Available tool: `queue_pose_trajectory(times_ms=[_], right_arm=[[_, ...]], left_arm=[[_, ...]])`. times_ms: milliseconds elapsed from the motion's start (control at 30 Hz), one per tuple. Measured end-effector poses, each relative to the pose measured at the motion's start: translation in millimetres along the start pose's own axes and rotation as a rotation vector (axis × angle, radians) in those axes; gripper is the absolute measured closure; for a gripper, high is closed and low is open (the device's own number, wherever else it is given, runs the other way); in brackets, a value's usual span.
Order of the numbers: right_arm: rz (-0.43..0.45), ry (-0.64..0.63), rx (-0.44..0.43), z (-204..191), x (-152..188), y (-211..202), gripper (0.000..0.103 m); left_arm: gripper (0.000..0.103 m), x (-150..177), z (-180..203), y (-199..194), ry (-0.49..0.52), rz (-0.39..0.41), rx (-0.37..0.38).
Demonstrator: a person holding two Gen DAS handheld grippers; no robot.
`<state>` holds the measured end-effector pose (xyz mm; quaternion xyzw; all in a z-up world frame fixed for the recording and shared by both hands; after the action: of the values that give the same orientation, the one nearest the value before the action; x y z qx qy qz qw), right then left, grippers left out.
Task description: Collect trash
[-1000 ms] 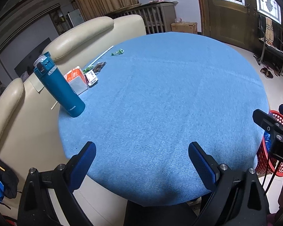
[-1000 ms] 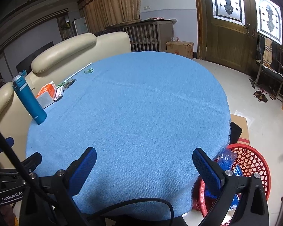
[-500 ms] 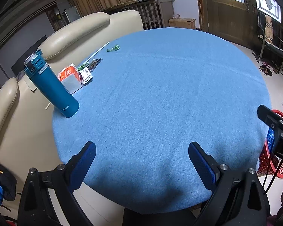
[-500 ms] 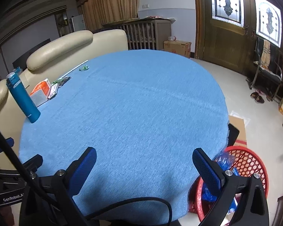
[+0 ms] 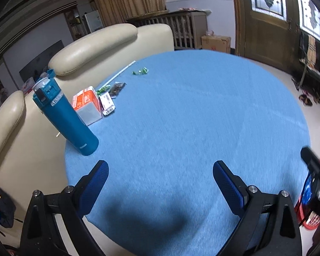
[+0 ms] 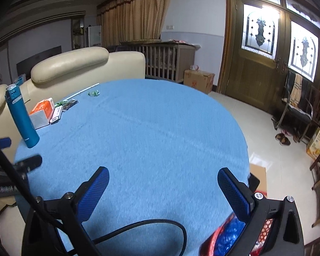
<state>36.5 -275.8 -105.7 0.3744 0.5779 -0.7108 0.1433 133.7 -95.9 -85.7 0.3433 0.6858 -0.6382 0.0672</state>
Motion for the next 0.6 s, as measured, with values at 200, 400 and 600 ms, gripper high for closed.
queue_pose_trajectory(times_ms=[200, 400, 600], right_arm=[[-0.005, -0.017, 0.003, -6.7, -2.4, 1.3, 0.000], [0.014, 0.009, 0.027, -0.5, -1.1, -7.1, 0.000], [0.030, 0.010, 0.073, 7.6, 8.2, -29.2, 0.000]], left_arm=[[0.005, -1.3, -3.3, -0.1, -0.016, -0.009, 0.001], [0.005, 1.6, -4.1, -8.3, -0.042, 0.009, 0.011], [0.005, 6.9, 8.6, -27.8, -0.008, 0.042, 0.029]])
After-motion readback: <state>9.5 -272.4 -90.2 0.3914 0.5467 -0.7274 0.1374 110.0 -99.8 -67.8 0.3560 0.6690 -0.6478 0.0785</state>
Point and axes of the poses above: each gripper's, at about its wrist camera, not at the fingertips, and y roughly the way its jaws point, z to its right, x to its underside, the point moved 2 cm from there along y, roughly the way its jaws point, and after that the axes turned 9 degrees about -z, right-handed, at the moved point
